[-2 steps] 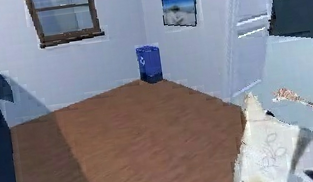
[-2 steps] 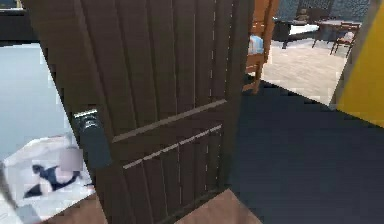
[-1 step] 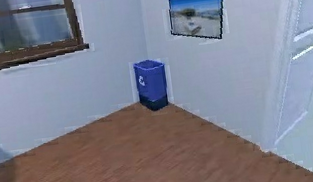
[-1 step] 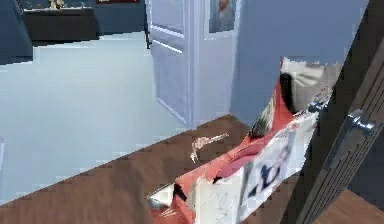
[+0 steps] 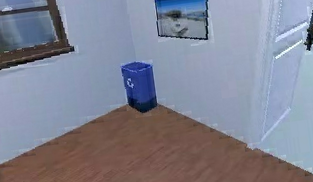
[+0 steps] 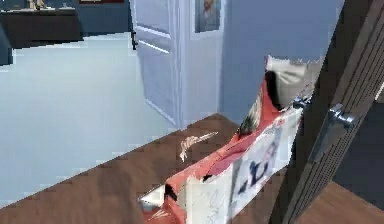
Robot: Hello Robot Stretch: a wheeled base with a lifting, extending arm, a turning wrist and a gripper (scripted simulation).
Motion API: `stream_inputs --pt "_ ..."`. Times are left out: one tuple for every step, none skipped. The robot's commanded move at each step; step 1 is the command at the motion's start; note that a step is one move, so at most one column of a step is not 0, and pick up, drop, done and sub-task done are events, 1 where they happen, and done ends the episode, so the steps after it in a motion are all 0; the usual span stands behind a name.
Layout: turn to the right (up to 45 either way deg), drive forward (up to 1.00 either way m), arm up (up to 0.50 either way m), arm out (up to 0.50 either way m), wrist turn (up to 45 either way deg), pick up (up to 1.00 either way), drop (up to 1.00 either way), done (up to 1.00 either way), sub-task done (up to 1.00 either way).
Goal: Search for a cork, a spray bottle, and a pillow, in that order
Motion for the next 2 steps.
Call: stream_inputs --pt "0.0 0.20 0.00 0.00 0.0 0.00 0.00 0.00 0.00" --pt "45.0 0.00 0.00 0.00 0.0 0.00 0.00 0.00 0.00"
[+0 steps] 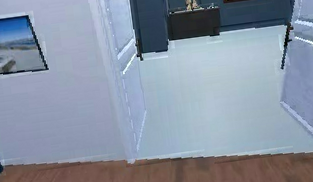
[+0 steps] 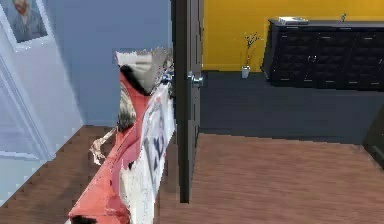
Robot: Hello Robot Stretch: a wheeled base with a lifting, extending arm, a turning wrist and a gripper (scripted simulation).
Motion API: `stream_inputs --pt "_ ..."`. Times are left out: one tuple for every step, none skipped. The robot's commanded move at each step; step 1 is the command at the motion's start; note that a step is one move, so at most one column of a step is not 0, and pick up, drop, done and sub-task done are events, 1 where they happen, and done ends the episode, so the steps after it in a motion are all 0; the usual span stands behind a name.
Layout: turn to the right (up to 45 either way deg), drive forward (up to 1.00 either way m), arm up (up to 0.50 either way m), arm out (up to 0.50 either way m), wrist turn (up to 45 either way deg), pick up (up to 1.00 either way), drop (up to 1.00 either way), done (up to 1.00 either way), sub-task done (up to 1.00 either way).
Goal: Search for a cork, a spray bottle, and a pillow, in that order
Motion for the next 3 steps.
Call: stream_inputs --pt "9.0 0.00 0.00 0.00 0.0 0.00 0.00 0.00 0.00" --pt "0.0 1.00 0.00 0.00 0.0 0.00 0.00 0.00 0.00" --pt "0.0 0.25 0.00 0.00 0.0 0.00 0.00 0.00 0.00"
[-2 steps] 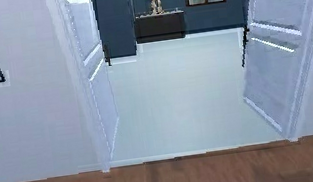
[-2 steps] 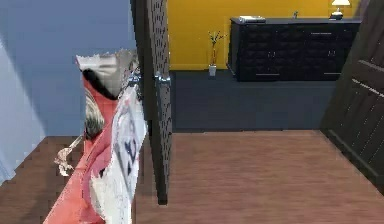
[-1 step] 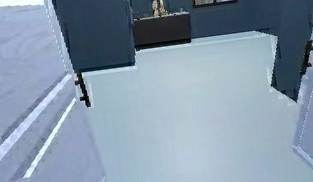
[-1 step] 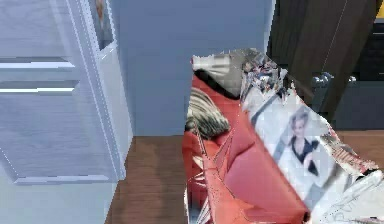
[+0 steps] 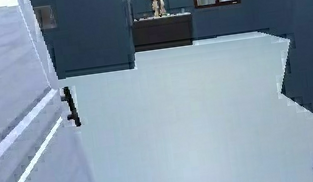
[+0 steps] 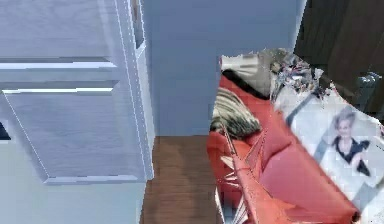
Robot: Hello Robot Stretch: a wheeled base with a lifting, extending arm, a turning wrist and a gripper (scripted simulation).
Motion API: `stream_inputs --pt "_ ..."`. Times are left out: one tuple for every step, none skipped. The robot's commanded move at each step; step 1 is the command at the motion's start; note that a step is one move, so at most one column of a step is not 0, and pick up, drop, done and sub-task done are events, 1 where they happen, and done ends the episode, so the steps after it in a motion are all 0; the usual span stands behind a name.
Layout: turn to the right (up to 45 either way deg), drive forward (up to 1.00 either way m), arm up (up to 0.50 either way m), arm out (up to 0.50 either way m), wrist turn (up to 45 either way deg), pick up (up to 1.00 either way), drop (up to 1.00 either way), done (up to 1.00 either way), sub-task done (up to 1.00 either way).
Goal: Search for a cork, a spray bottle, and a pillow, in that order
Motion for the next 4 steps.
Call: stream_inputs --pt "0.0 0.90 0.00 0.00 0.0 0.00 0.00 0.00 0.00" --pt "0.0 1.00 0.00 0.00 0.0 0.00 0.00 0.00 0.00" --pt "0.0 1.00 0.00 0.00 0.0 0.00 0.00 0.00 0.00" --pt "3.0 0.00 0.00 0.00 0.0 0.00 0.00 0.00 0.00"
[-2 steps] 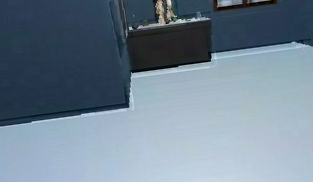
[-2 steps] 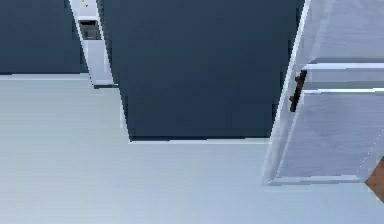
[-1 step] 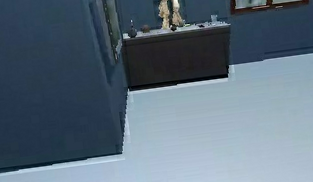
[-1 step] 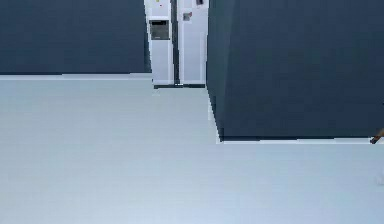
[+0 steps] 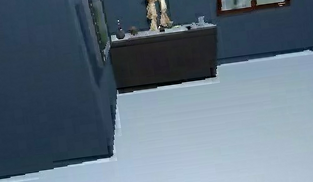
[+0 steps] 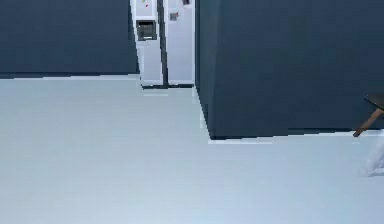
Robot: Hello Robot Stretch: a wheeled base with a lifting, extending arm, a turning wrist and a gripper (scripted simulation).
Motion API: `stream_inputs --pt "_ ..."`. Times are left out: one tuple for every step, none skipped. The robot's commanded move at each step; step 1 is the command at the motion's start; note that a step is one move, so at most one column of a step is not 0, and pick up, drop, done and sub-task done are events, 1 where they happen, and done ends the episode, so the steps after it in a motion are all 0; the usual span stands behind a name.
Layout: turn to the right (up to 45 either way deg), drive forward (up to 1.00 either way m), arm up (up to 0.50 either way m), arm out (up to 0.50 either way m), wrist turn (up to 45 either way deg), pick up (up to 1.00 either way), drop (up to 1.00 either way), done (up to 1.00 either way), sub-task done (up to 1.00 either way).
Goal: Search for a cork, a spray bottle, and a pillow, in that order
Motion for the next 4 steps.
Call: stream_inputs --pt "0.0 1.00 0.00 0.00 0.0 0.00 0.00 0.00 0.00" --pt "0.0 1.00 0.00 0.00 0.0 0.00 0.00 0.00 0.00" --pt "0.0 0.70 0.00 0.00 0.0 0.00 0.00 0.00 0.00" --pt "9.0 0.00 0.00 0.00 0.0 0.00 0.00 0.00 0.00"
